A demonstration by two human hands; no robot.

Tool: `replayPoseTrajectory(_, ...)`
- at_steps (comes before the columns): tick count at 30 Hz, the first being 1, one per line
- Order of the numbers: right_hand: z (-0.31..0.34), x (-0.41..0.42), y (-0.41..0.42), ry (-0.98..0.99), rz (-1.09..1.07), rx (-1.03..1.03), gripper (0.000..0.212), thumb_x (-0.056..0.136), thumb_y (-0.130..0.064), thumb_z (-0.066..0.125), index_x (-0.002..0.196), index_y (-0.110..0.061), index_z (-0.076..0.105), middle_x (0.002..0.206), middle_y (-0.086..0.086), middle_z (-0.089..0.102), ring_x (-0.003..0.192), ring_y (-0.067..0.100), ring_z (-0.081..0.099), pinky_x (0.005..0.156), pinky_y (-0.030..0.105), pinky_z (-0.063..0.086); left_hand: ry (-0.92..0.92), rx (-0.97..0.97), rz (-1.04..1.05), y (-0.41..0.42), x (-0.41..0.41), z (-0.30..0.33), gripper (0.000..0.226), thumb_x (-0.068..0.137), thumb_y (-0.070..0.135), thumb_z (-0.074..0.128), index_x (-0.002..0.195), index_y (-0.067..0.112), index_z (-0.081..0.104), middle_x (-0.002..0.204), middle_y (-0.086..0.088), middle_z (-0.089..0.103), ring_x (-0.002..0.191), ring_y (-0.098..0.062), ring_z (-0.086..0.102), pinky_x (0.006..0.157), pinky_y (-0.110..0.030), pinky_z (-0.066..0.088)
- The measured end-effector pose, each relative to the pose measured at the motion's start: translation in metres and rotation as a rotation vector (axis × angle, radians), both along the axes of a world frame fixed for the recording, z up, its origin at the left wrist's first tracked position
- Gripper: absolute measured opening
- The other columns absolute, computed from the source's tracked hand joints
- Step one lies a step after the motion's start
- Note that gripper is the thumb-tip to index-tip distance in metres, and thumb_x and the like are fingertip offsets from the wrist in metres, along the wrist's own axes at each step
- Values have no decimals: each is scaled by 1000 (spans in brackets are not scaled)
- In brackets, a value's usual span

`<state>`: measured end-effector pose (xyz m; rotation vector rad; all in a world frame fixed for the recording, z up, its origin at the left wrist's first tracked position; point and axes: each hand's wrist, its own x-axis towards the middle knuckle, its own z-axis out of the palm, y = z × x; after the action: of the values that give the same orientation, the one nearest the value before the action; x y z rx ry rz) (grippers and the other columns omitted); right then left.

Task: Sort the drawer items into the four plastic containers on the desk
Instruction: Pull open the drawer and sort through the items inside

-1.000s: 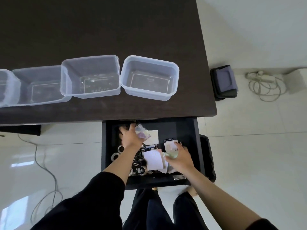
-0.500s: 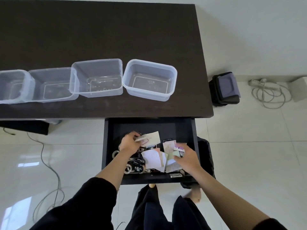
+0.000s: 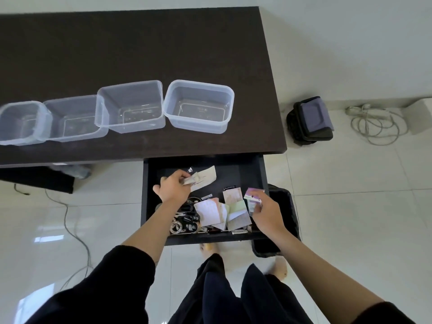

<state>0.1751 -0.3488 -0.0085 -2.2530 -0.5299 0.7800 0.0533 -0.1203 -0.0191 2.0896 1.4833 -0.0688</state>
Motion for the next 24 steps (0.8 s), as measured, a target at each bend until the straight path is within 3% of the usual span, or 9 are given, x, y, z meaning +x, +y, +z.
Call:
replayPoseTrajectory(4, 11, 10, -12, -25, -8, 70, 46, 88, 8, 39, 115, -24, 59, 101, -3, 63, 80, 6, 58, 65, 8, 43, -98, 17, 51, -14, 0, 20, 17, 78, 47, 70, 87, 34, 63, 82, 15, 60, 99, -14, 50, 80, -36, 22)
replayPoseTrajectory(7, 20, 23, -23, -67, 7, 126, 43, 87, 8, 42, 113, -22, 58, 103, -2, 62, 91, 11, 58, 70, 3, 43, -242, -82, 78, -35, 9, 33, 20, 76, 48, 72, 85, 32, 62, 81, 14, 65, 82, -9, 59, 81, -34, 38)
replayPoseTrajectory(9, 26, 34, -34, -80, 22, 138, 40, 85, 8, 46, 114, -18, 57, 106, 0, 60, 96, 13, 56, 70, -1, 40, -387, -155, 117, -60, 19, 43, 20, 75, 43, 75, 83, 31, 62, 82, 12, 67, 80, -10, 64, 73, -26, 50)
replayPoseTrajectory(11, 29, 45, -49, -78, 27, 148, 39, 84, 8, 49, 114, -16, 57, 107, 1, 61, 96, 15, 56, 67, -2, 40, -469, -175, 128, -94, 32, 52, 17, 77, 35, 75, 83, 27, 61, 81, 9, 66, 77, -11, 63, 63, -15, 47)
replayPoseTrajectory(15, 33, 70, -88, -52, 20, 142, 37, 83, 9, 49, 114, -11, 55, 105, 2, 60, 90, 13, 58, 64, 8, 39, -490, -191, 103, -173, 64, 61, 13, 82, 27, 69, 83, 26, 56, 75, 14, 59, 70, -8, 57, 56, -7, 42)
replayPoseTrajectory(18, 34, 88, -119, -40, 6, 108, 37, 84, 10, 50, 117, -5, 50, 99, 0, 55, 84, 13, 52, 61, 4, 36, -444, -223, 92, -226, 89, 60, 15, 83, 28, 68, 88, 22, 55, 72, 15, 54, 67, -8, 52, 53, -11, 40)
replayPoseTrajectory(21, 27, 103, -151, -5, -17, 76, 37, 86, 4, 49, 121, -6, 45, 101, 1, 58, 87, 17, 57, 73, 20, 40, -427, -262, 73, -267, 109, 50, 17, 83, 29, 68, 90, 21, 56, 75, 12, 56, 67, -11, 53, 58, -19, 44)
replayPoseTrajectory(24, 18, 113, -176, 12, 2, 19, 37, 83, 3, 49, 119, -7, 45, 106, 3, 62, 88, 21, 56, 73, 27, 39, -370, -283, 56, -297, 121, 41, 15, 84, 27, 66, 93, 20, 56, 85, 6, 62, 73, -14, 57, 64, -25, 47)
